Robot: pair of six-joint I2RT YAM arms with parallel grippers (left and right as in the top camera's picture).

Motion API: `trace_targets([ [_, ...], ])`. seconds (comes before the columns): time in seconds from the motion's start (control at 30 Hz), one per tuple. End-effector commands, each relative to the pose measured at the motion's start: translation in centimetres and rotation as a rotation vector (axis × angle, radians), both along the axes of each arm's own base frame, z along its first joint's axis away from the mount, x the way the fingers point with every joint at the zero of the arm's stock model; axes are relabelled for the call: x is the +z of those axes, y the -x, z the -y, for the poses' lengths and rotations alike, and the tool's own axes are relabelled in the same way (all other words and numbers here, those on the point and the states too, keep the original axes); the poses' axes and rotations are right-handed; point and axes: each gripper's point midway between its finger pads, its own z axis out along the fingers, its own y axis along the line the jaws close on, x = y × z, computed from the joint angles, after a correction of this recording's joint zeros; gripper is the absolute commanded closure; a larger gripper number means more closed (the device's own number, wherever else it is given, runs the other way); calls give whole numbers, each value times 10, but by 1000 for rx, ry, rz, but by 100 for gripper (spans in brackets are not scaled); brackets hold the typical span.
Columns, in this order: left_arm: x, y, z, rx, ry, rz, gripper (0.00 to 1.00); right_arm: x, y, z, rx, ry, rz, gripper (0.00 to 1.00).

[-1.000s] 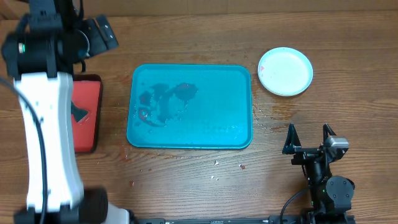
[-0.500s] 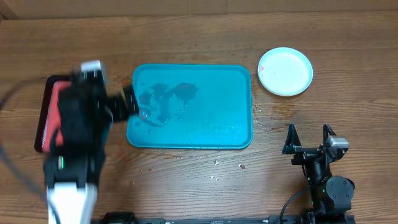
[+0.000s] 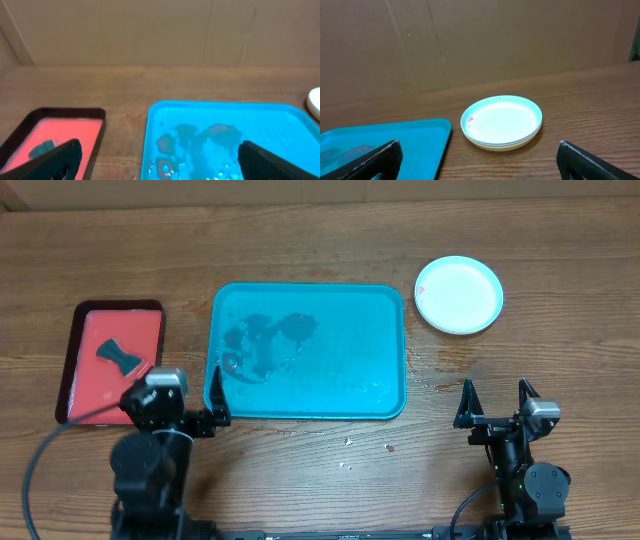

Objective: Clean dirty plates on tray and stack at the side

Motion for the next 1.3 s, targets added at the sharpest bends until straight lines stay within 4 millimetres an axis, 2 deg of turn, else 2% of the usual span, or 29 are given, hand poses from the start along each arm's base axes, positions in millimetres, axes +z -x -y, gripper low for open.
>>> trace_targets([
  [0.0, -9, 1, 0, -12, -56, 80, 1, -1, 0, 1, -3, 3, 9, 0],
  [0.17, -20, 1, 2, -21, -56, 198, 1, -1, 0, 1, -2, 4, 9, 0],
  [0.5, -51, 5, -2, -4, -63, 238, 0, -1, 0, 1, -3, 3, 9, 0],
  [0.67, -49, 9, -1, -8, -63, 253, 0, -1, 0, 1, -3, 3, 9, 0],
  [0.77, -54, 12, -4, 7, -65, 234, 1, -1, 0, 1, -3, 3, 9, 0],
  [0.93, -78, 12, -5, 6, -61, 137, 0, -1, 0, 1, -3, 4, 9, 0],
  [1.27, -77, 12, -3, -1, -57, 140, 0, -1, 0, 1, -3, 3, 9, 0],
])
